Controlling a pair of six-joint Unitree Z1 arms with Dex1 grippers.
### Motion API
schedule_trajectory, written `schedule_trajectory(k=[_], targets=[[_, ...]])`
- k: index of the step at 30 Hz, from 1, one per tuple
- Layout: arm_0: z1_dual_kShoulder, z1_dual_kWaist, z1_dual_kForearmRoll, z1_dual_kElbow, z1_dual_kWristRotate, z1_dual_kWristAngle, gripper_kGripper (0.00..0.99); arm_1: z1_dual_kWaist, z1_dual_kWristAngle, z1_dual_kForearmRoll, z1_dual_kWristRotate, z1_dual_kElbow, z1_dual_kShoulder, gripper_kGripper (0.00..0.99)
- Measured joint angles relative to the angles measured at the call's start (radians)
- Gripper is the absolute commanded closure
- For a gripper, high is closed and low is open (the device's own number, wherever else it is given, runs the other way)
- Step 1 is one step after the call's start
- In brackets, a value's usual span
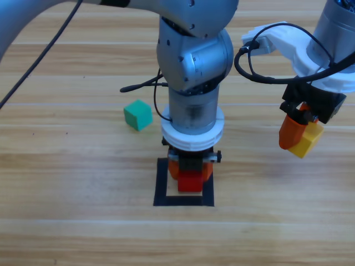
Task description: Stack the blocks in the rectangular block: red at the bottom, yellow in the middle, green on top
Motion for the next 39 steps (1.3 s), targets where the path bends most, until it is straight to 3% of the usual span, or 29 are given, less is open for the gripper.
schedule_trajectory(k=[39], targets=[[0.0, 0.001, -0.045, 0.062, 0.0, 0.0, 0.926, 0.0, 0.0, 0.0, 0.0, -0.001, 0.036, 0.99]])
